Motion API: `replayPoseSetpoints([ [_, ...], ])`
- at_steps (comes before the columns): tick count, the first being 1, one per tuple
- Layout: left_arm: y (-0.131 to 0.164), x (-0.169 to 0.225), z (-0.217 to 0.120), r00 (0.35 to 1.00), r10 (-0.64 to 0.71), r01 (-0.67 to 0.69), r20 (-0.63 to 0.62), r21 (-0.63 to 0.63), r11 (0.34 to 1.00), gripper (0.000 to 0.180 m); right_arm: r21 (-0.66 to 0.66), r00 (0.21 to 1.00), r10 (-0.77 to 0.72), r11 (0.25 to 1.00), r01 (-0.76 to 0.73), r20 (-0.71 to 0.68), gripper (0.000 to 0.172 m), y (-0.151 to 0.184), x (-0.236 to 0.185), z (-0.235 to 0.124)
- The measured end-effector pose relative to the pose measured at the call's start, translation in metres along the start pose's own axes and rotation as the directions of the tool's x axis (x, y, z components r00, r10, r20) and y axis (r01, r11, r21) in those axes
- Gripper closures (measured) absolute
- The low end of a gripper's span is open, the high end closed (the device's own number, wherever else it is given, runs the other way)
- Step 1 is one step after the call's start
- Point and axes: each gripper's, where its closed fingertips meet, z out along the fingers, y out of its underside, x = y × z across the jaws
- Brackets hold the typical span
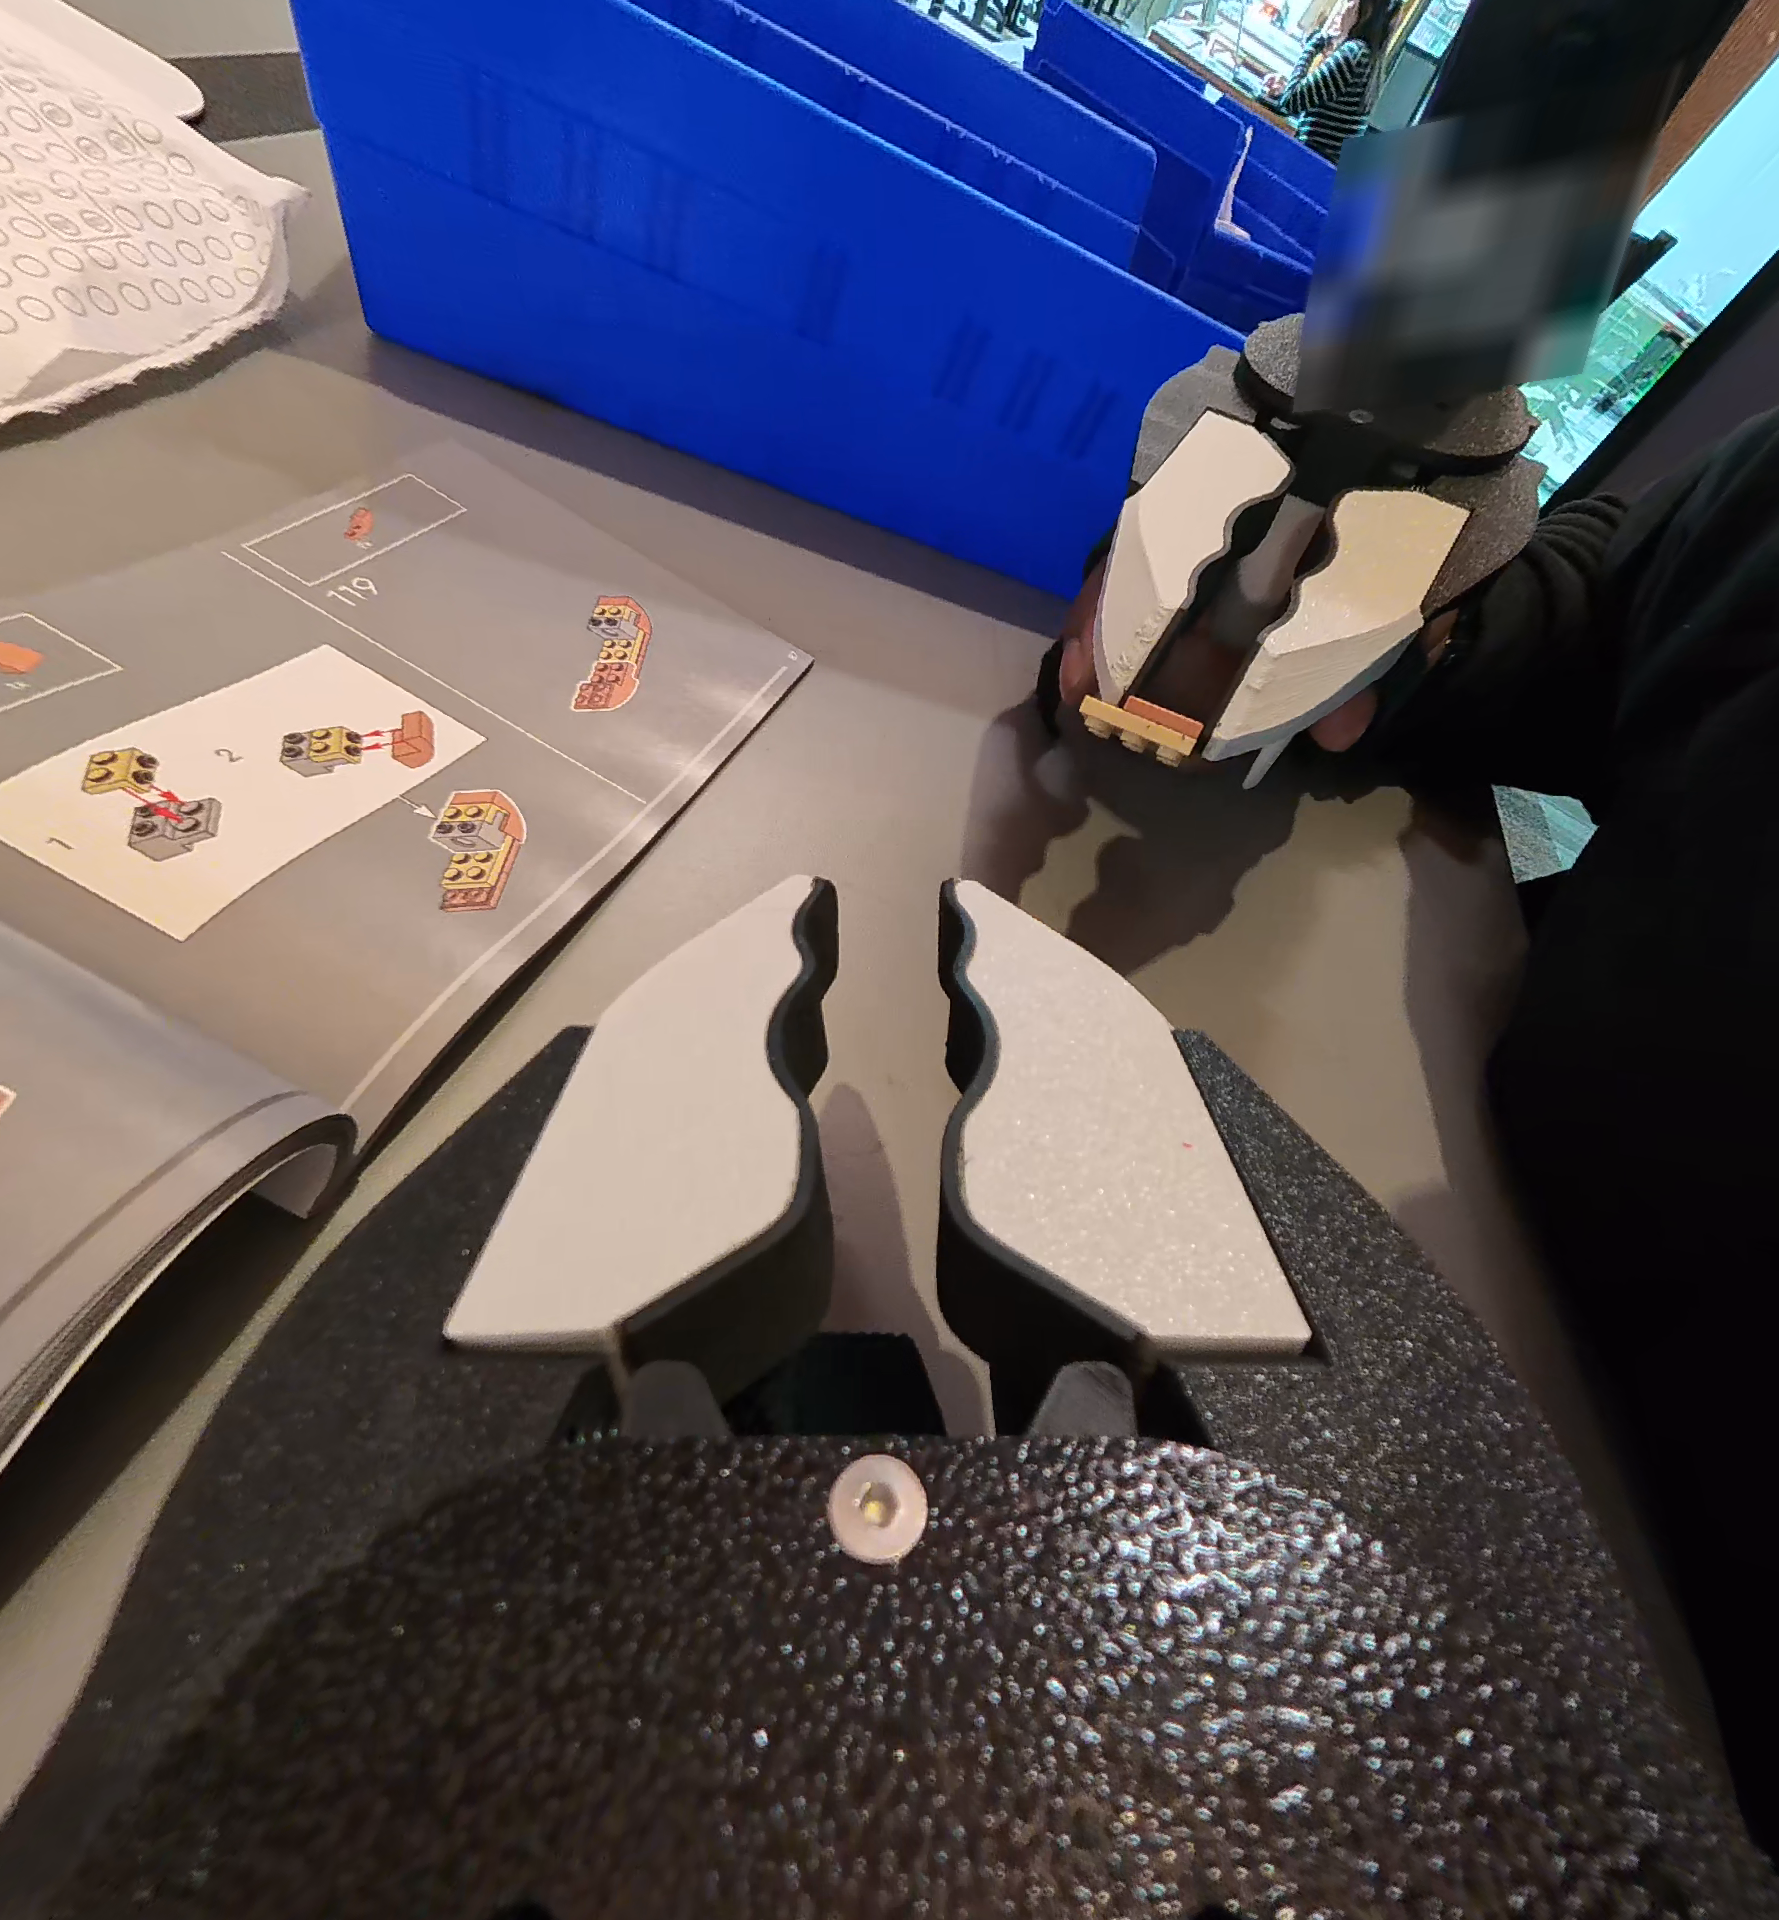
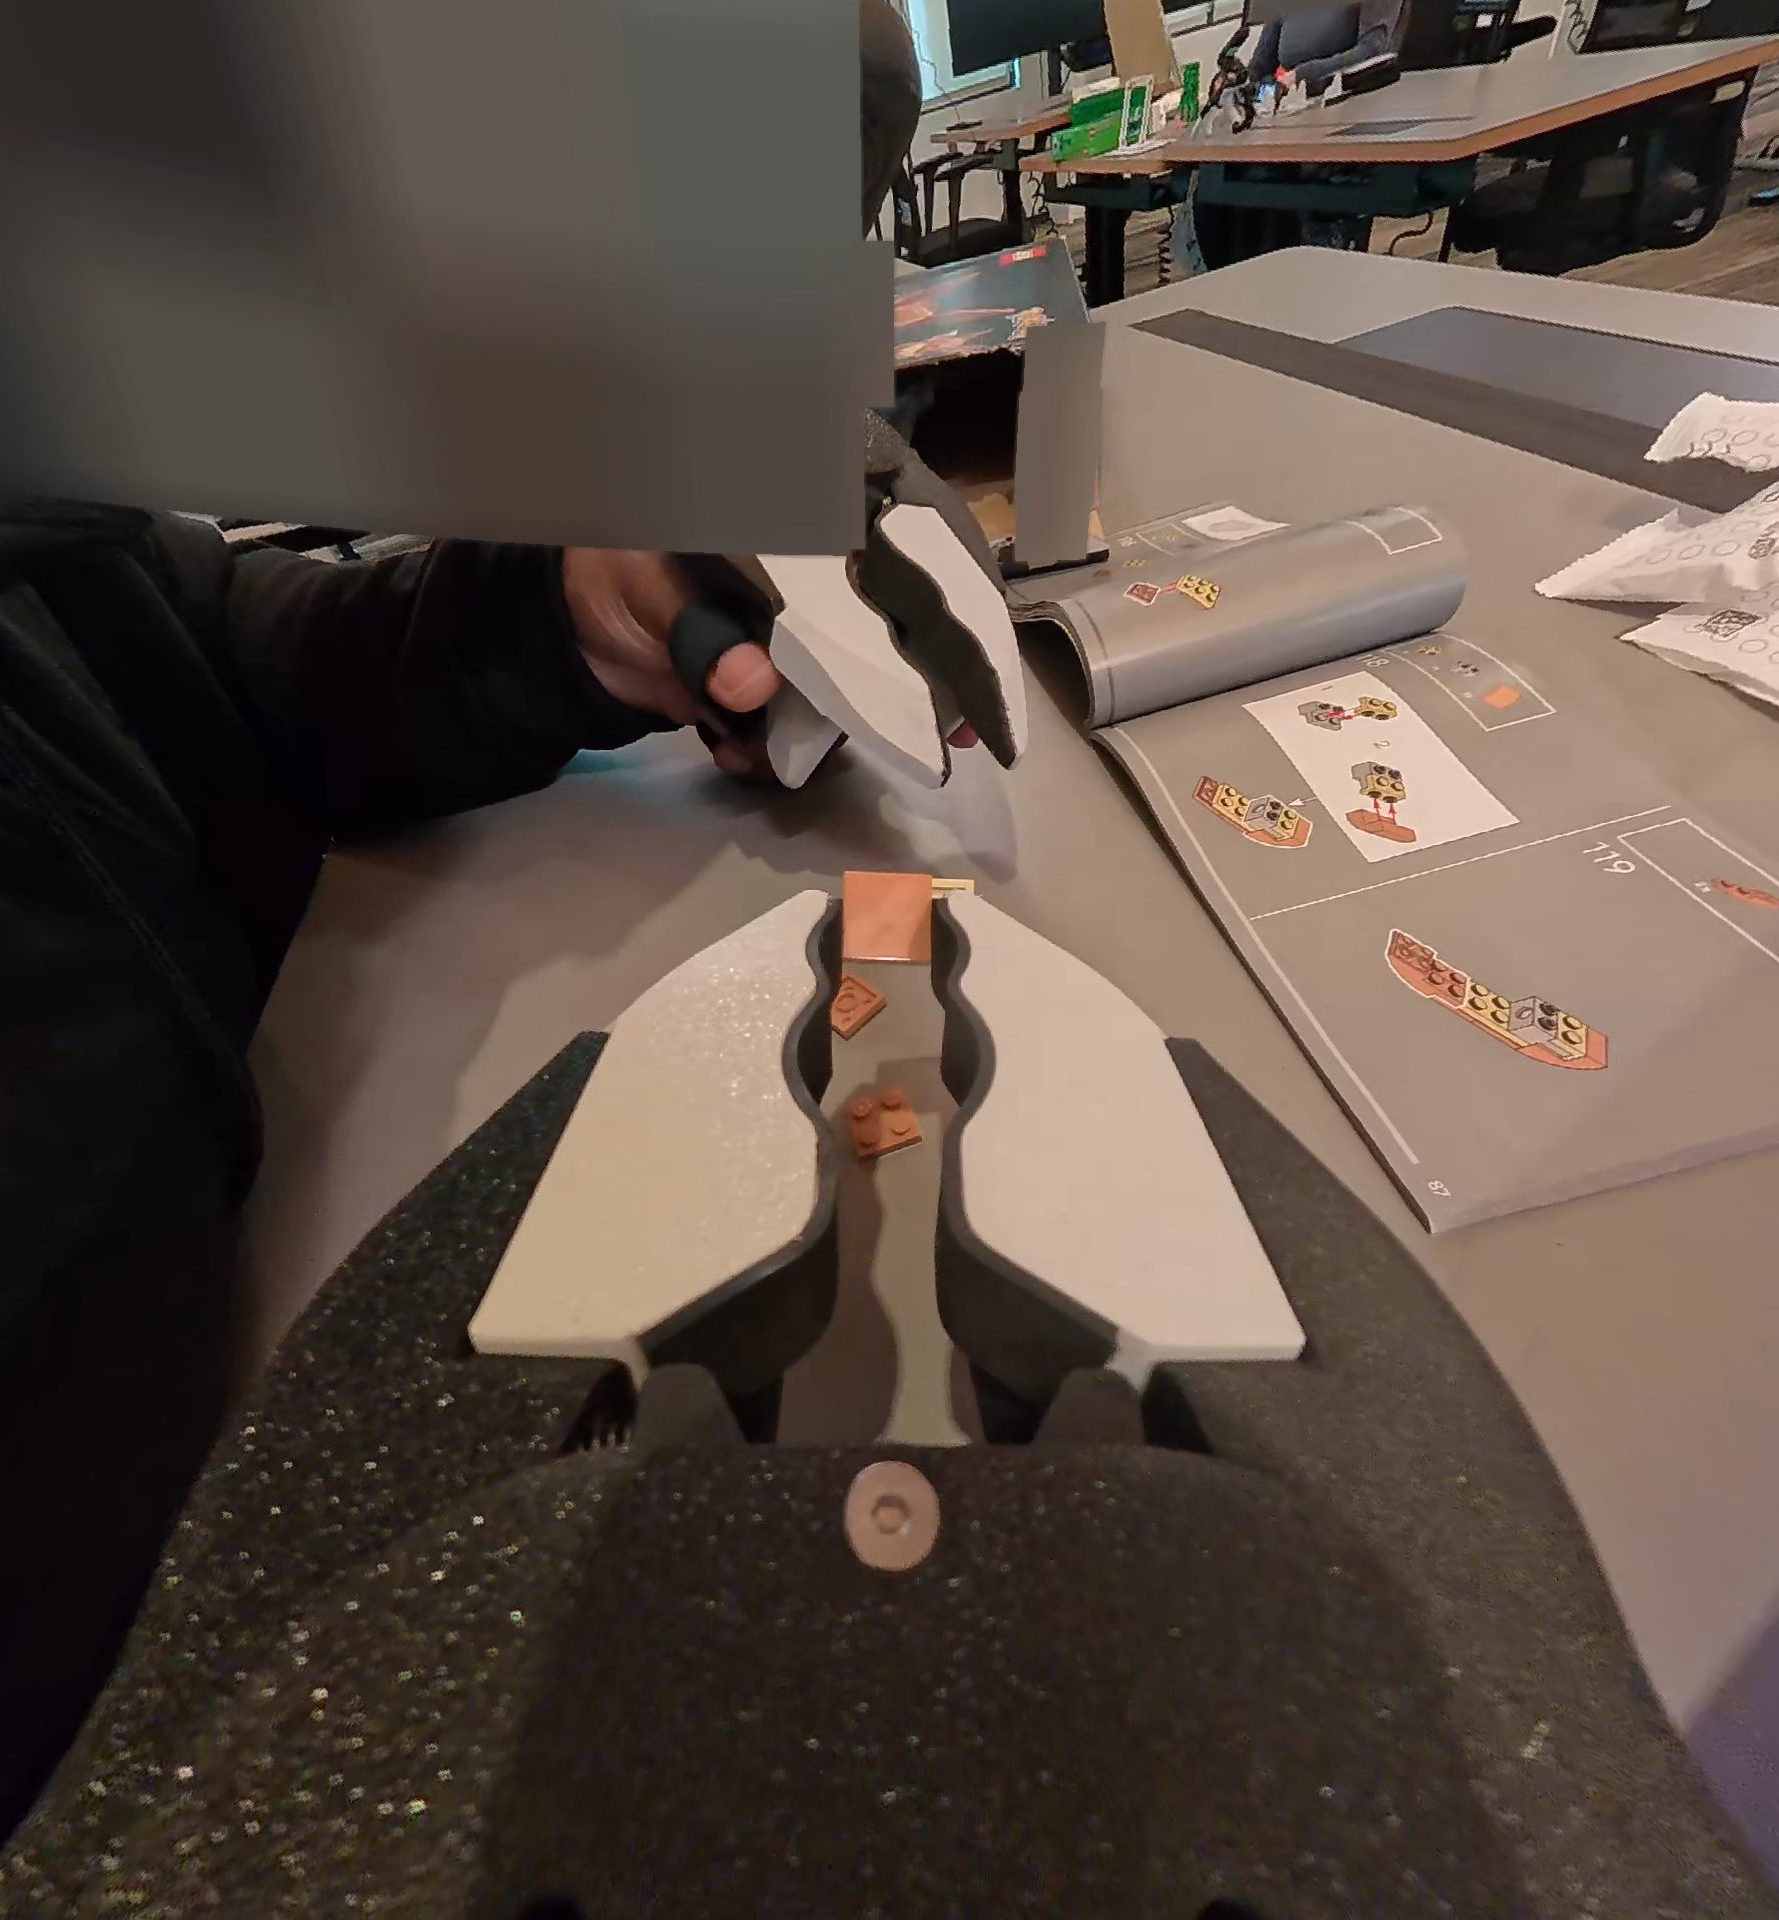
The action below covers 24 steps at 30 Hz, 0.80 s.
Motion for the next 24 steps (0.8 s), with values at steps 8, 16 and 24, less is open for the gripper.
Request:
replayPoseSetpoints([
  [8,0.0003,0.0002,0.0003,1.000,0.004,-0.004,0.002,-0.002,1.000,0.162,0.000,1.000,-0.004,1.000,0.004,-0.002,0.156,-0.0001,-0.0003,0.0000],
  [16,0.0011,0.0004,0.0005,1.000,0.003,-0.003,0.003,-0.006,1.000,0.162,0.000,1.000,-0.006,1.000,0.006,-0.004,0.156,0.0000,-0.0002,0.0001],
  [24,0.0011,0.0003,0.0003,1.000,0.004,-0.004,0.006,-0.006,1.000,0.162,-0.001,1.000,-0.008,1.000,0.008,-0.007,0.156,0.0002,-0.0001,0.0005],
])
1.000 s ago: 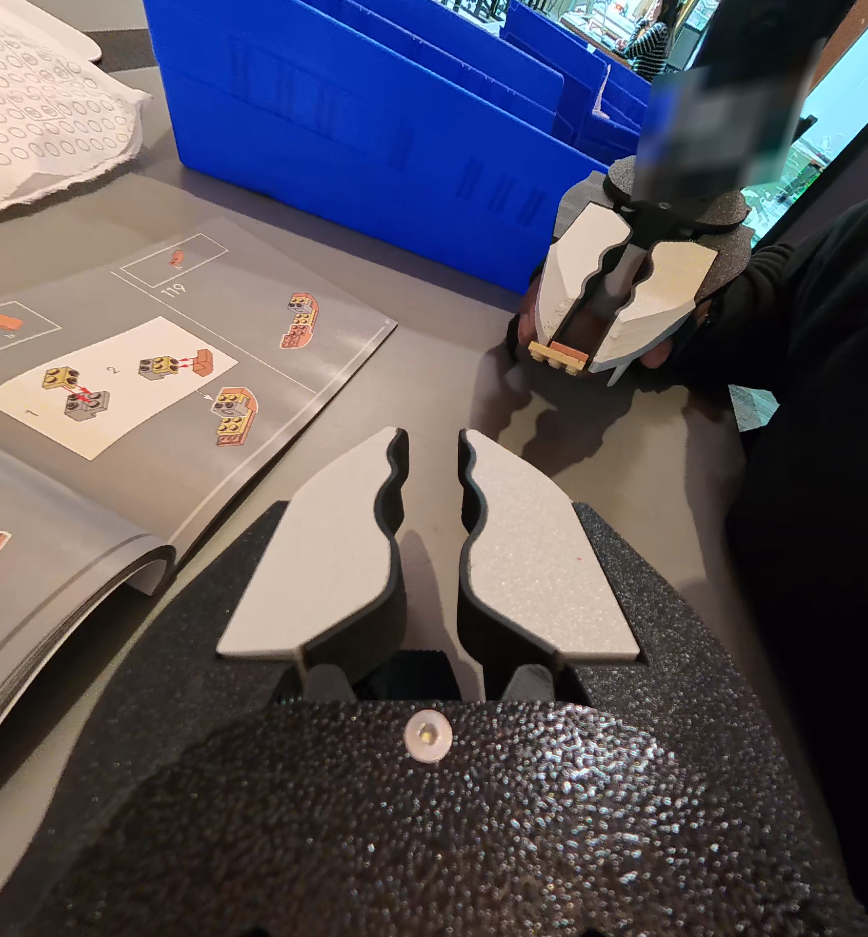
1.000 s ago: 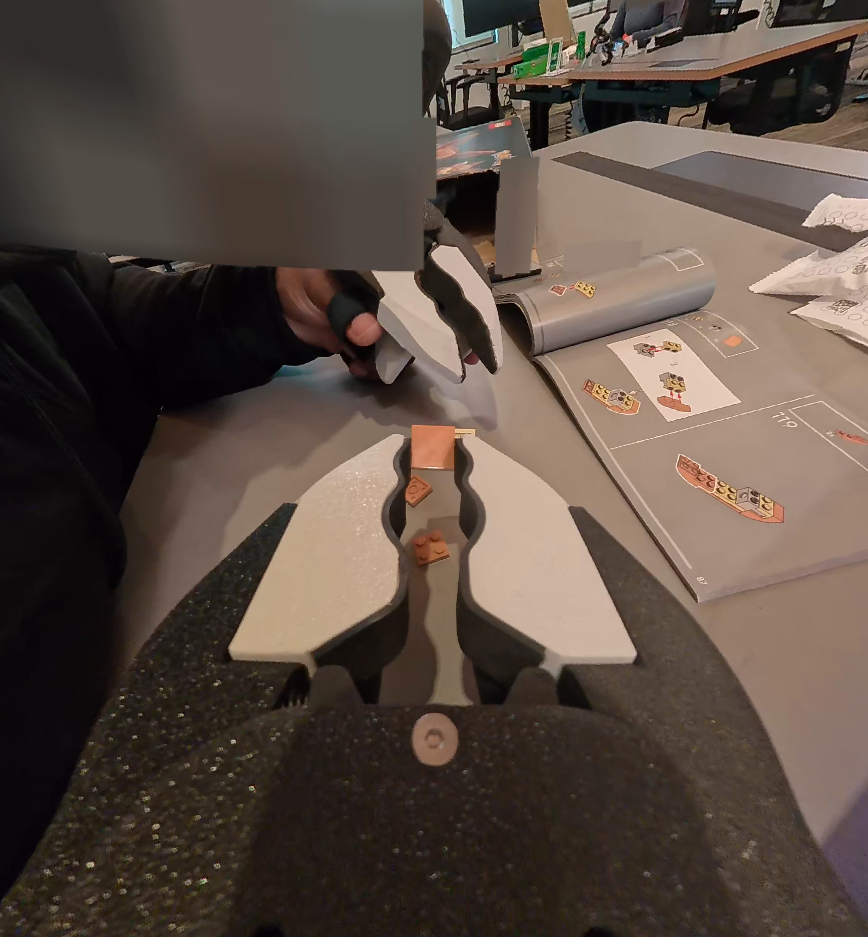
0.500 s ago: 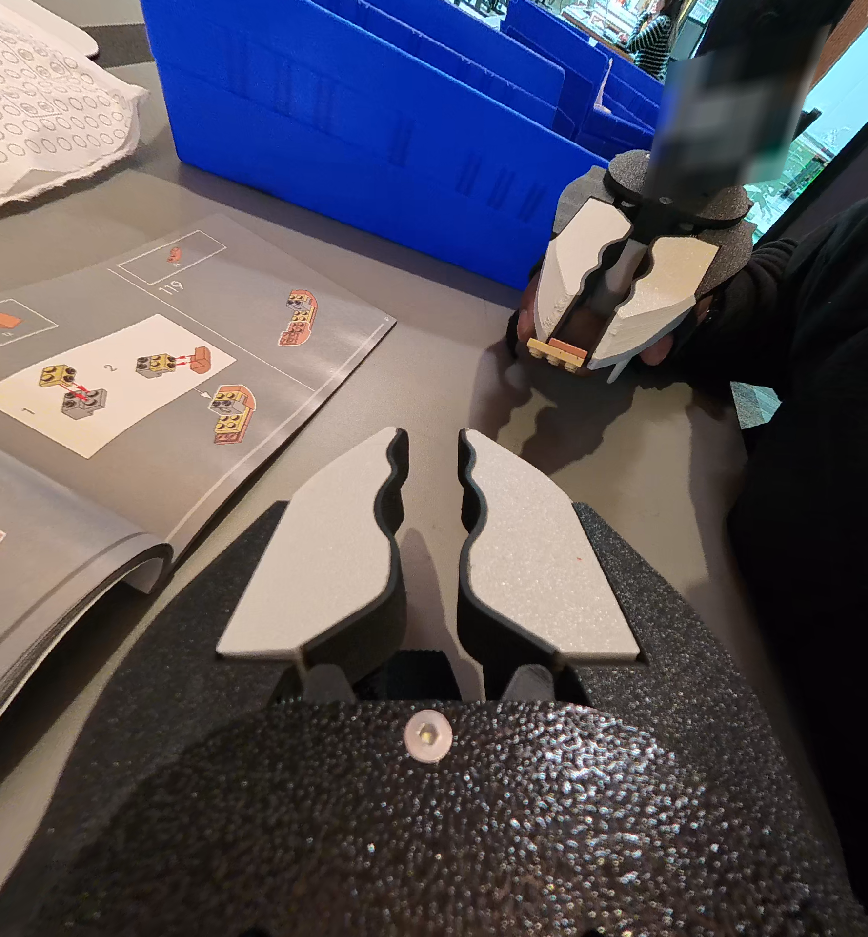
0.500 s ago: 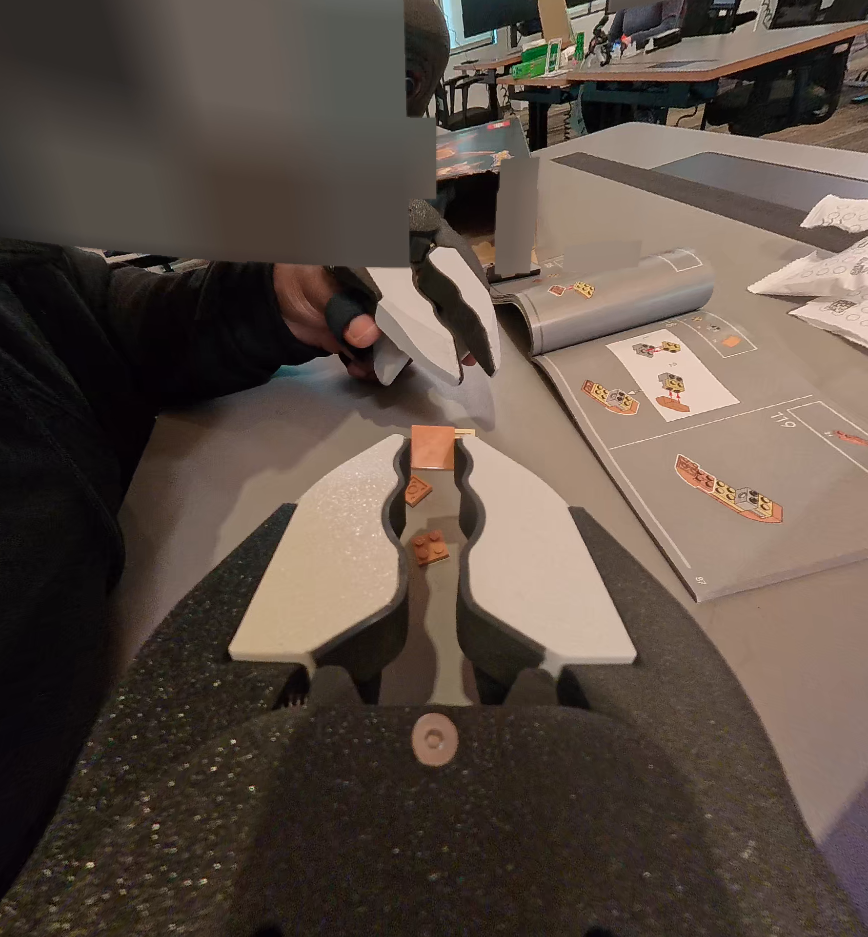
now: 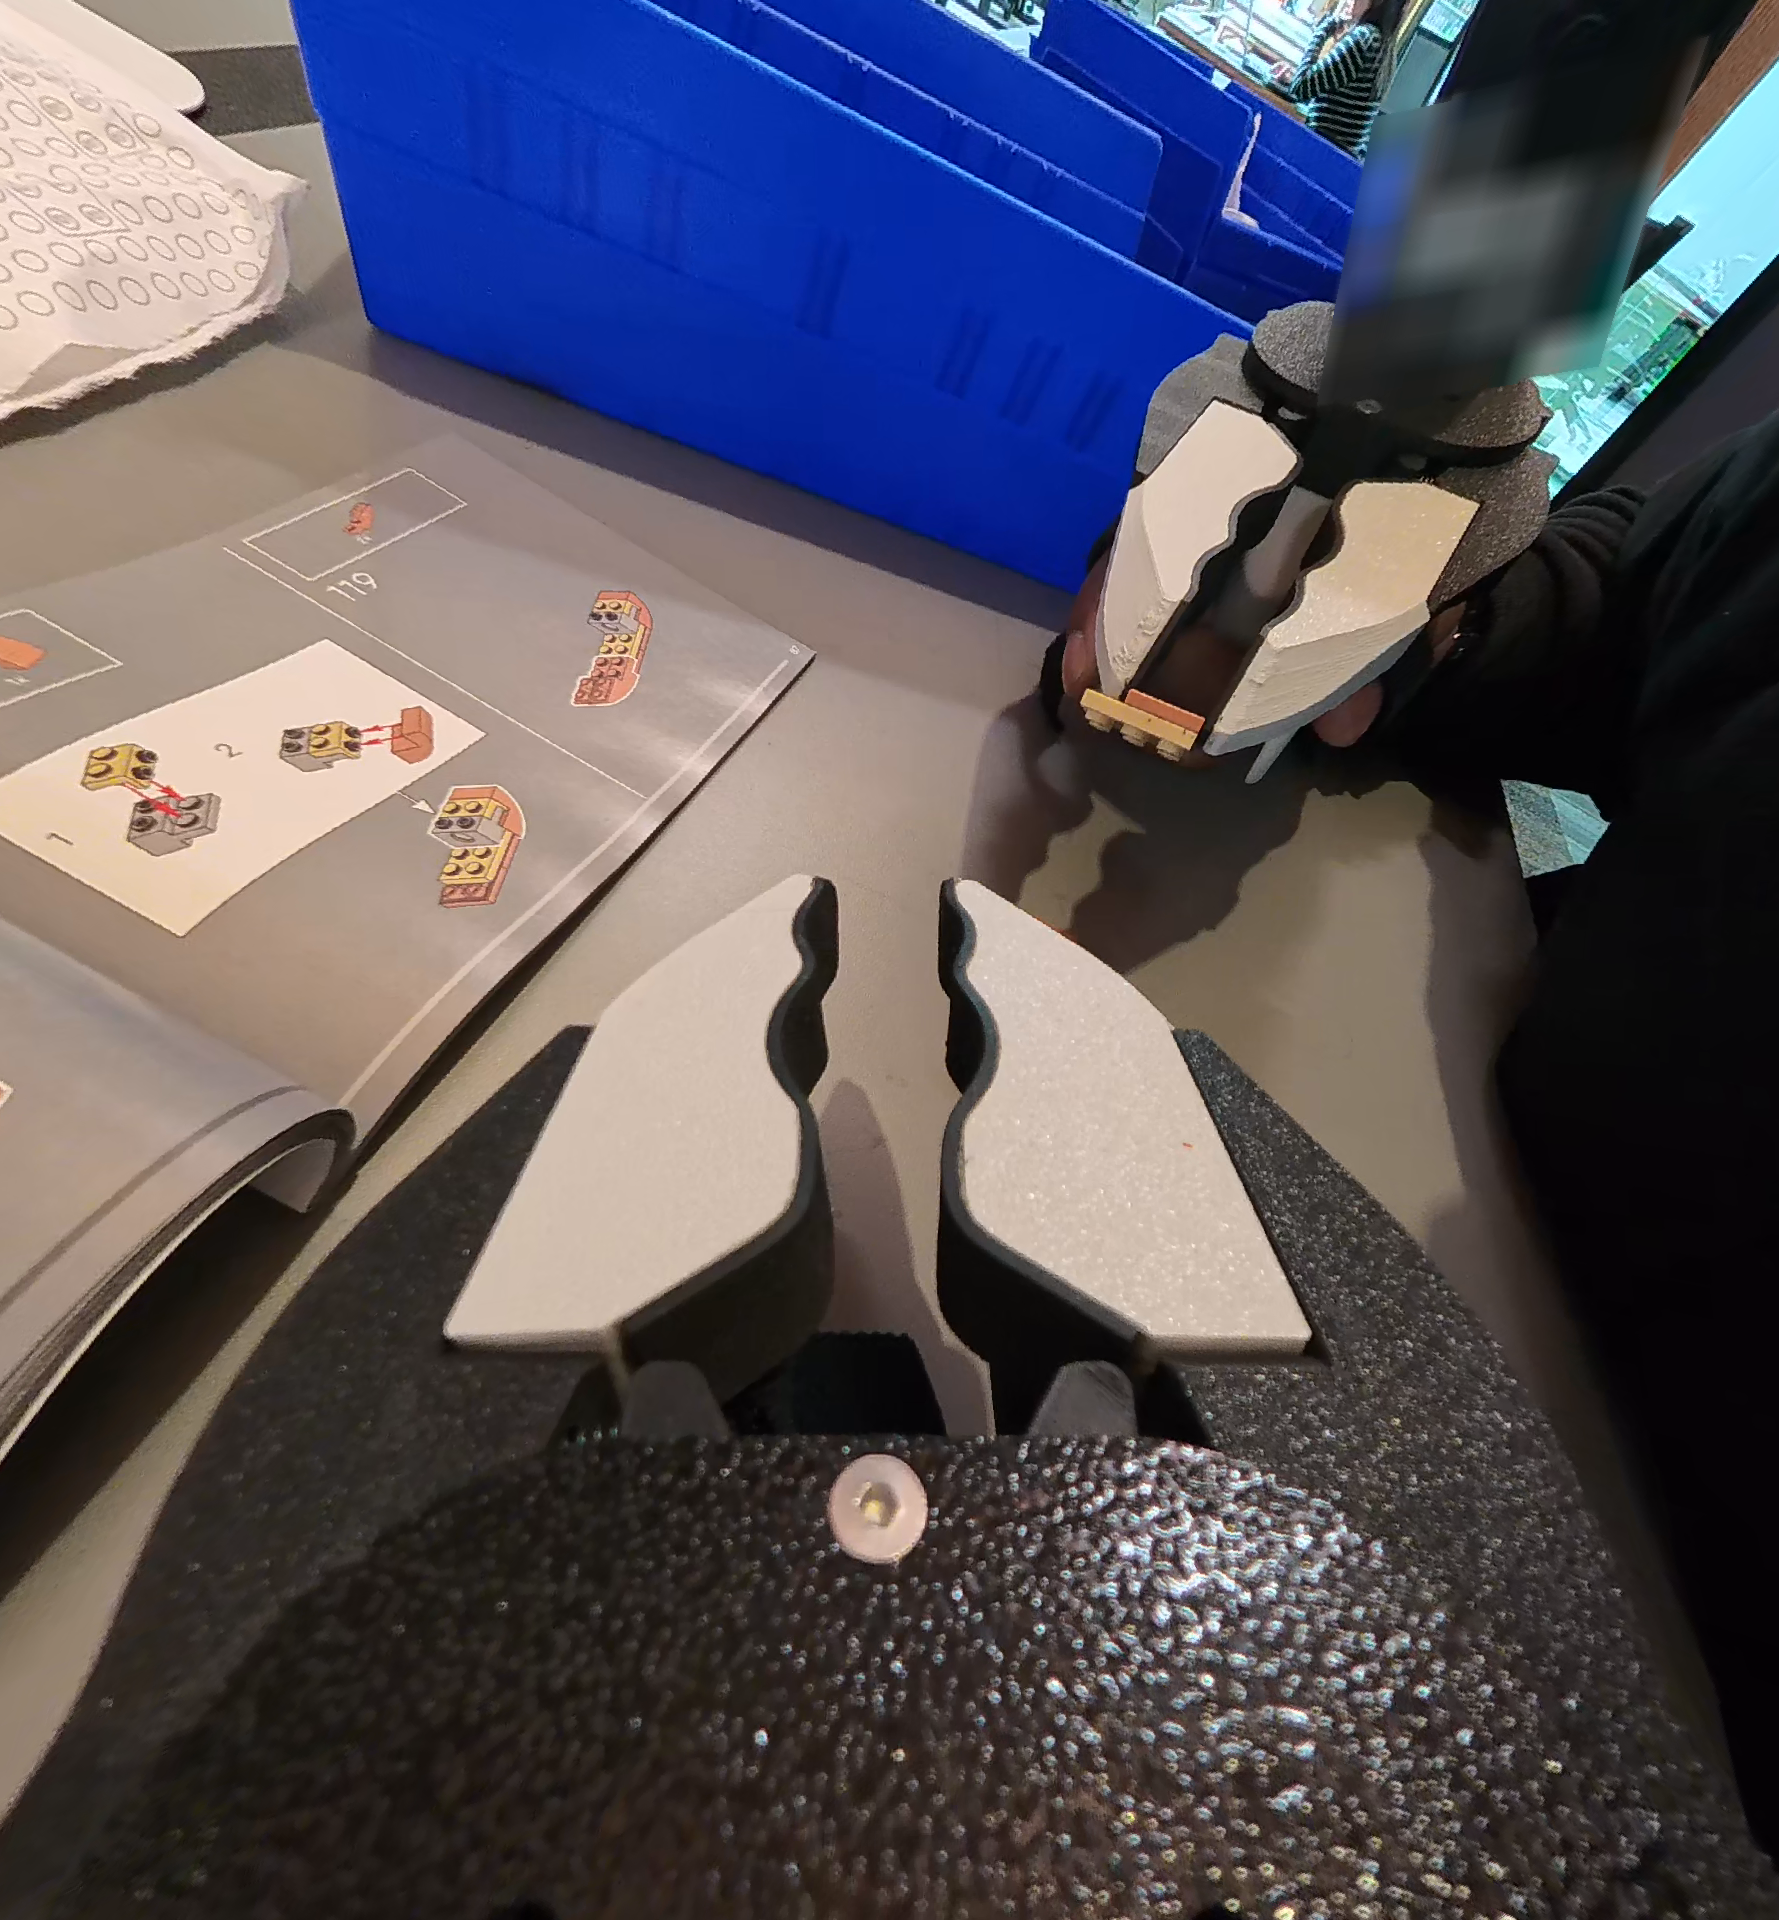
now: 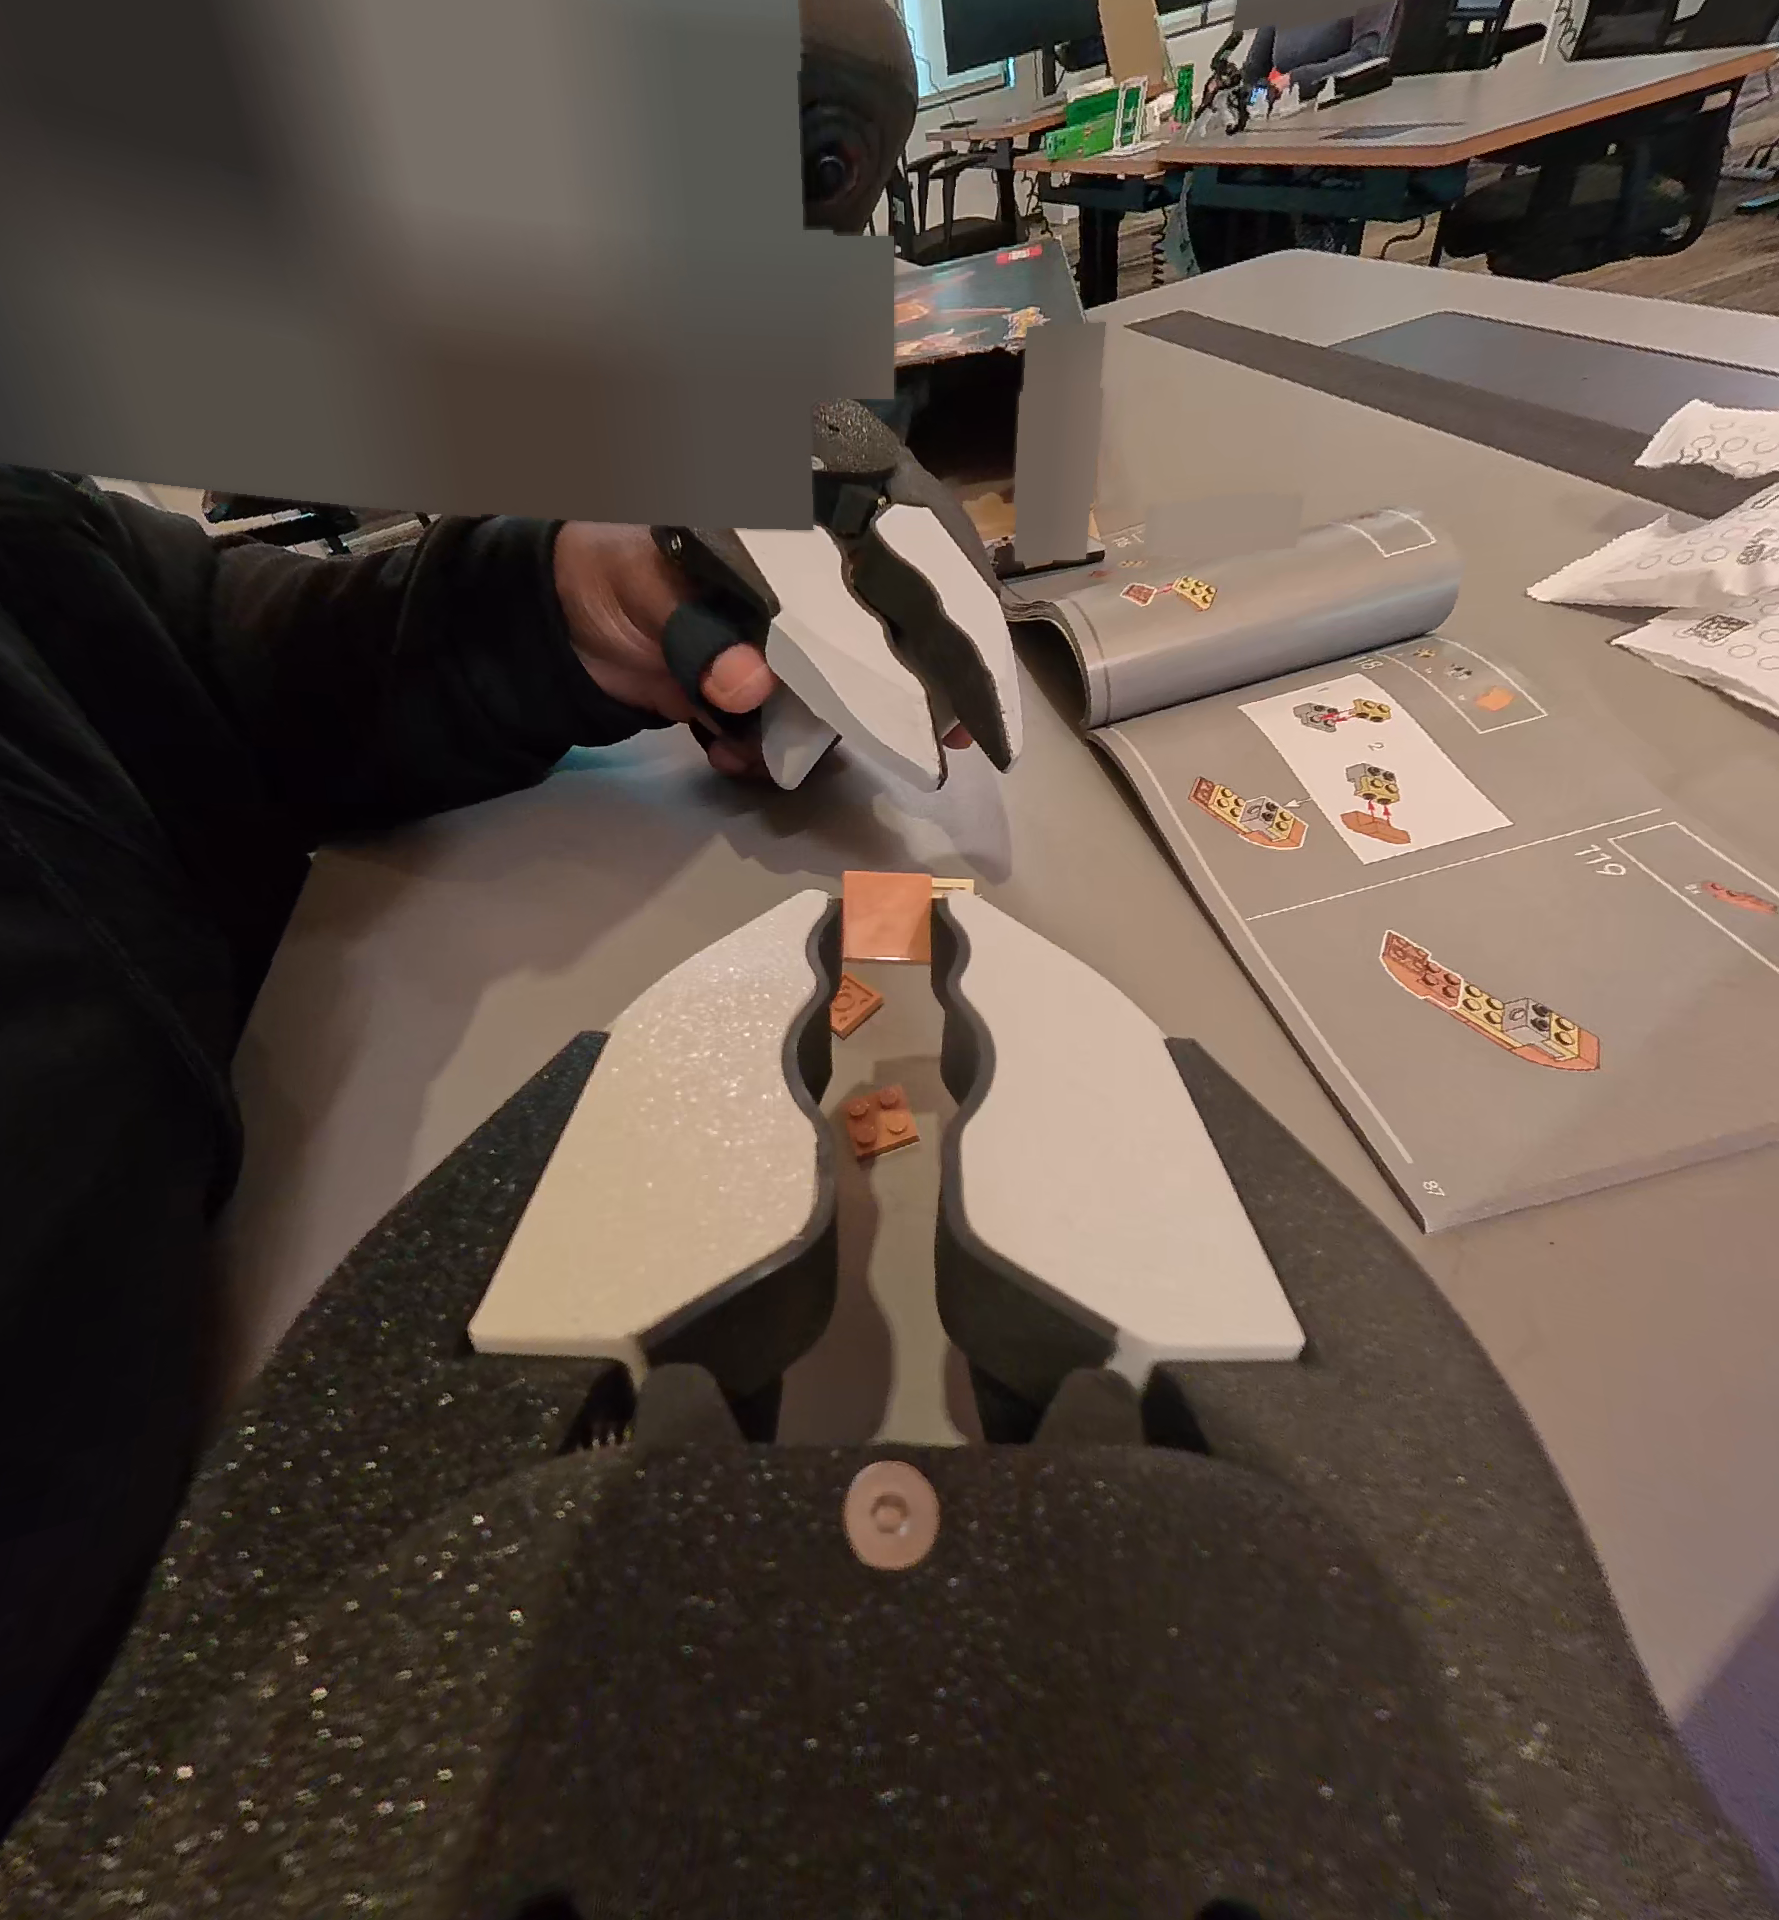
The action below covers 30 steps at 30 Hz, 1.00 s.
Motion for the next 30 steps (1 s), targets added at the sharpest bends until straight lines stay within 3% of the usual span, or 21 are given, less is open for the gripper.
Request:
replayPoseSetpoints([
  [11,0.000,0.000,0.000,1.000,0.004,-0.004,0.002,0.001,1.000,0.162,0.002,1.000,0.007,1.000,-0.007,-0.006,0.156,0.000,0.001,0.000],
  [30,0.001,0.012,0.001,0.997,0.066,-0.066,-0.047,-0.009,0.998,0.162,0.115,1.000,-0.018,0.993,0.016,0.013,0.156,-0.014,-0.004,-0.004],
])
